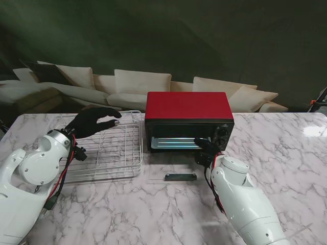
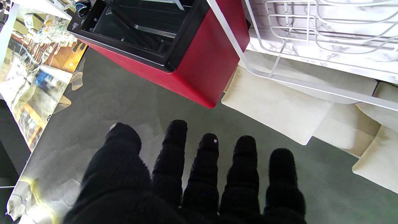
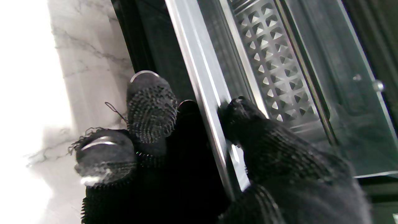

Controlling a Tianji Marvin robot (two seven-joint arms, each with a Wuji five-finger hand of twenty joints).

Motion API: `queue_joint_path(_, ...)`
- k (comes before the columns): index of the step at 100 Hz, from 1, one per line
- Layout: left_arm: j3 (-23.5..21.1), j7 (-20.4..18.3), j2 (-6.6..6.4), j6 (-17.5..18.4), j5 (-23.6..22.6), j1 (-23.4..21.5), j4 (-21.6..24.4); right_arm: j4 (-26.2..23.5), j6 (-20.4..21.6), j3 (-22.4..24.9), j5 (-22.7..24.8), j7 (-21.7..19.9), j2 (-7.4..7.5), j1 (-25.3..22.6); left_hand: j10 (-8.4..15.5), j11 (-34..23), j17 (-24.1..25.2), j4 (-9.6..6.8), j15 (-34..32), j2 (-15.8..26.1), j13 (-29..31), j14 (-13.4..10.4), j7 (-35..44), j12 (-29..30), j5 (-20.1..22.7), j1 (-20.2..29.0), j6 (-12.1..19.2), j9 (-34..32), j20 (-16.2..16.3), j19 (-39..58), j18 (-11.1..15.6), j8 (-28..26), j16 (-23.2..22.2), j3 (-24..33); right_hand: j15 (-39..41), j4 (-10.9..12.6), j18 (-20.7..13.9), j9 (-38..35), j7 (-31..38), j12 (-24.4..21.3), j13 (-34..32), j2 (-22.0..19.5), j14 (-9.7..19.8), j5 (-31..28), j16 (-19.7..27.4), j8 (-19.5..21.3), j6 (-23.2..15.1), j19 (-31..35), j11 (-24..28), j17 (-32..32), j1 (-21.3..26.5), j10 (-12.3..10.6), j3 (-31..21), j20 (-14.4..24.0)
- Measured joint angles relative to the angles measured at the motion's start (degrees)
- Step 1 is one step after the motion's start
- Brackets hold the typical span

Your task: Slide the trays into the oven

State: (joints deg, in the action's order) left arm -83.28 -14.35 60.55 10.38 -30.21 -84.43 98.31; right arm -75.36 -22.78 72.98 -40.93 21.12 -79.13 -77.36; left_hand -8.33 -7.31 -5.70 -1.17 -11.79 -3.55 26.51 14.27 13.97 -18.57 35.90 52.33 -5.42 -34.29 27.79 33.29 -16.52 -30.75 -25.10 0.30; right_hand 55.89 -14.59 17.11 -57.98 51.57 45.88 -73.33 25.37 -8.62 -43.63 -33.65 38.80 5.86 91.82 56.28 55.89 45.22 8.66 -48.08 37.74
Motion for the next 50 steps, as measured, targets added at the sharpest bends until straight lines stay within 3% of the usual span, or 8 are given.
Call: queue_joint_path(50, -0.2, 0.1, 0.01, -0.1, -0.1, -0.3, 0.0, 2.5, 1.1, -0.5, 1.5, -1.3, 0.01, 1.5, 0.0, 0.0, 0.0, 0.0, 0.0, 0.0, 0.0, 0.0, 0.0, 0.0, 0.0, 0.0, 0.0, 0.0, 0.0, 0.0, 0.0, 0.0, 0.0, 0.0, 0.0, 0.0, -0.2, 0.0, 0.1, 0.0, 0.1, -0.5, 0.0, 0.0, 0.0, 0.1, 0.0, 0.0, 0.0, 0.2, 0.0, -0.6, 0.1, 0.1)
